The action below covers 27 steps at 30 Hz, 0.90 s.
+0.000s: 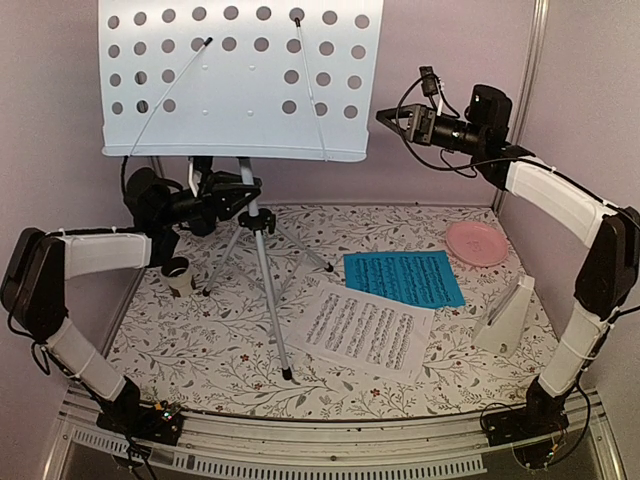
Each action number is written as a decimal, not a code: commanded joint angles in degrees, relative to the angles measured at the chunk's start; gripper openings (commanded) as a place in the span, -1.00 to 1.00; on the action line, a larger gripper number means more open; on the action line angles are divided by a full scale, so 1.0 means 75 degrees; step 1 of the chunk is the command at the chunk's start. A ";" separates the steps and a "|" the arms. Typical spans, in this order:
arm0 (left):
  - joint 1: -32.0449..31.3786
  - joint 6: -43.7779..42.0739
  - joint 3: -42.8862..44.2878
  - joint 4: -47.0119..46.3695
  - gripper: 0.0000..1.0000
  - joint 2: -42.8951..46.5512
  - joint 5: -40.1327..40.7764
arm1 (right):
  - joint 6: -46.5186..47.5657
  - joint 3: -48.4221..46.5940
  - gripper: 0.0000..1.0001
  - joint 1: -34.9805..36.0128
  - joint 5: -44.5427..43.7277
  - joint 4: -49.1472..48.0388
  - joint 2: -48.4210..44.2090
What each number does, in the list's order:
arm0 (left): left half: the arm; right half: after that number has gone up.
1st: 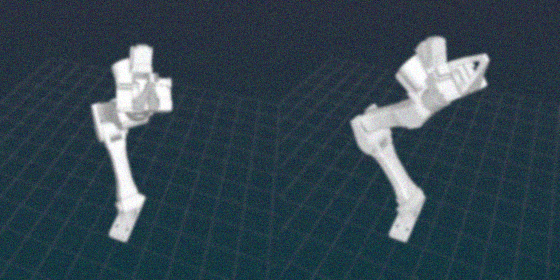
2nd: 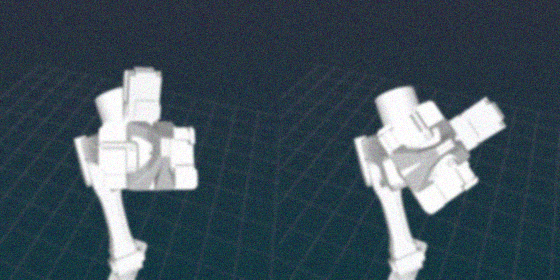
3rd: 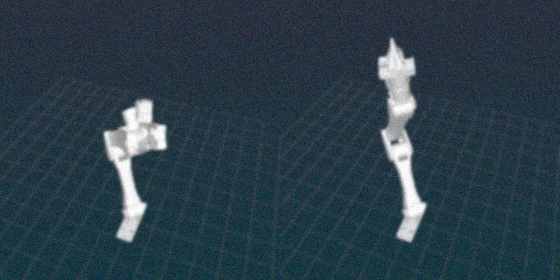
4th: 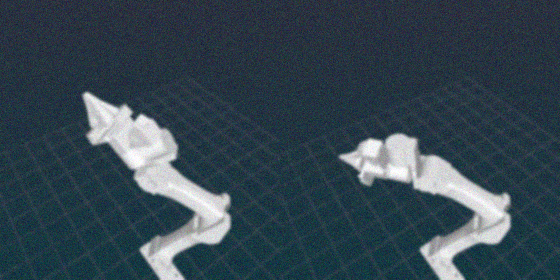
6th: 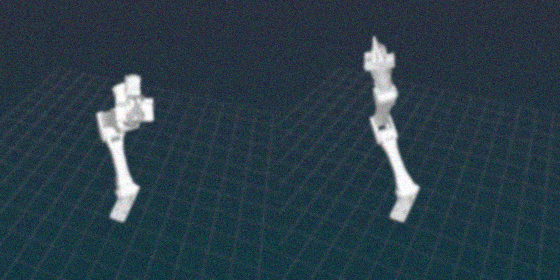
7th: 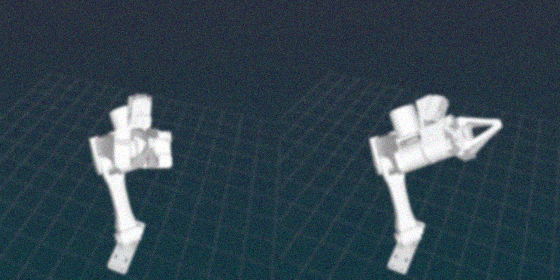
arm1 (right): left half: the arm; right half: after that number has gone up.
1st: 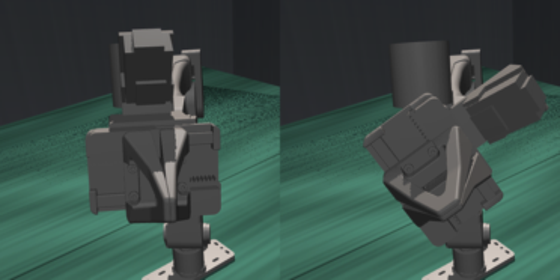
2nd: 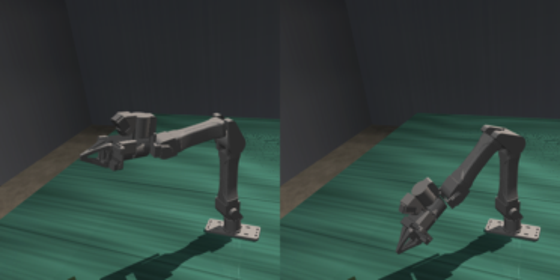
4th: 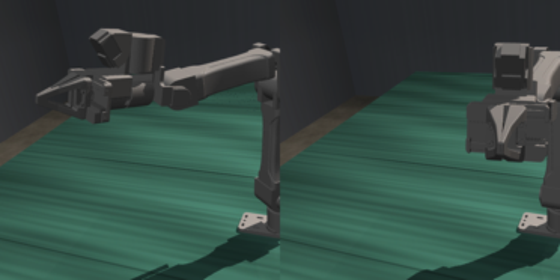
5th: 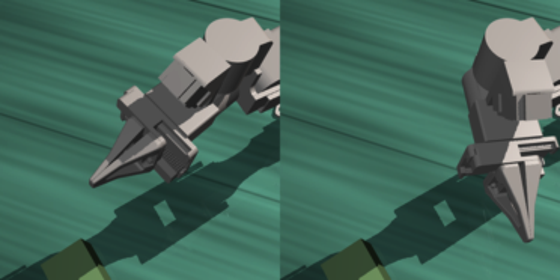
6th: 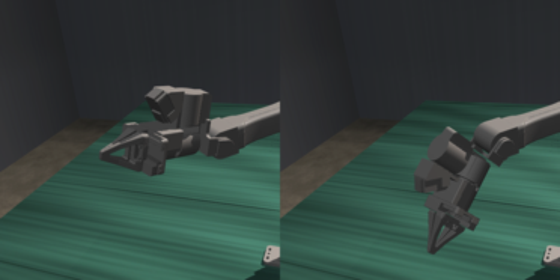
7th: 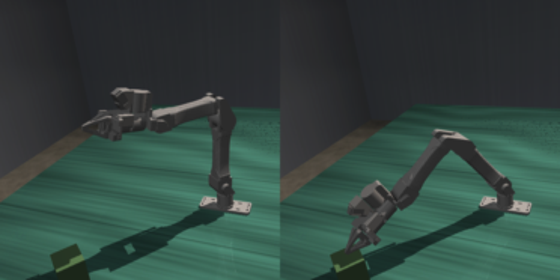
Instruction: Set up the instrument practice props
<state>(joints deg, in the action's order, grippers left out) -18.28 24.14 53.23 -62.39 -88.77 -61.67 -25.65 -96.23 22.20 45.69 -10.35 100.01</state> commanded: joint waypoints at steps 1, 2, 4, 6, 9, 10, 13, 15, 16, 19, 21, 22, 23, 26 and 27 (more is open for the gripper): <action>0.0093 0.0230 0.0082 -0.1486 -1.00 0.0065 0.0488 | 0.0114 0.0258 0.60 -0.0059 -0.0047 -0.0049 -0.0319; 0.0097 0.0218 0.0031 -0.1555 -1.00 0.0025 0.0497 | 0.0124 0.0316 0.61 -0.0057 -0.0050 -0.0050 -0.0349; 0.0111 0.0182 -0.0043 -0.1616 -1.00 -0.0067 0.0499 | 0.0159 0.0446 0.61 -0.0087 -0.0050 -0.0050 -0.0409; 0.0117 0.0175 -0.0156 -0.1808 -1.00 -0.0152 0.0516 | 0.0171 0.0581 0.61 -0.0119 -0.0028 -0.0066 -0.0478; 0.0126 0.0209 -0.0335 -0.2140 -1.00 -0.0258 0.0624 | 0.0174 0.0725 0.61 -0.0155 -0.0018 -0.0096 -0.0579; 0.0124 0.0213 -0.0380 -0.2211 -1.00 -0.0285 0.0669 | 0.0174 0.0751 0.62 -0.0174 -0.0004 -0.0091 -0.0611; 0.0136 0.0324 -0.0354 -0.2287 -1.00 -0.0434 0.0843 | 0.0183 0.0783 0.62 -0.0210 0.0017 -0.0093 -0.0663; 0.0136 0.0445 -0.0258 -0.2335 -1.00 -0.0573 0.0910 | 0.0168 0.0783 0.62 -0.0214 0.0034 -0.0085 -0.0666; 0.0124 0.0537 -0.0209 -0.2416 -1.00 -0.0641 0.0964 | 0.0163 0.0783 0.62 -0.0211 0.0045 -0.0085 -0.0666; 0.0095 0.1009 -0.0008 -0.2665 -1.00 -0.0972 0.1005 | 0.0158 0.0803 0.62 -0.0225 0.0050 -0.0091 -0.0686; 0.0038 0.1279 0.0077 -0.2935 -1.00 -0.1155 0.0994 | 0.0152 0.0812 0.63 -0.0228 0.0034 -0.0094 -0.0700; 0.0020 0.1400 0.0127 -0.3008 -1.00 -0.1216 0.0997 | 0.0151 0.0818 0.63 -0.0229 0.0036 -0.0093 -0.0707; -0.0012 0.1428 0.0157 -0.2998 -1.00 -0.1269 0.1003 | 0.0150 0.0818 0.63 -0.0232 0.0035 -0.0086 -0.0712; -0.0108 0.1340 0.0222 -0.2826 -1.00 -0.1340 0.1014 | 0.0150 0.0818 0.63 -0.0248 0.0041 -0.0085 -0.0736; -0.0145 0.1293 0.0236 -0.2761 -1.00 -0.1363 0.1040 | 0.0150 0.0818 0.63 -0.0262 0.0047 -0.0085 -0.0745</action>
<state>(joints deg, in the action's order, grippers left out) -18.81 33.56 53.52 -80.40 -97.62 -57.12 -24.62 -90.67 20.82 45.69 -10.35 96.71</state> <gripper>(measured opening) 0.180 0.815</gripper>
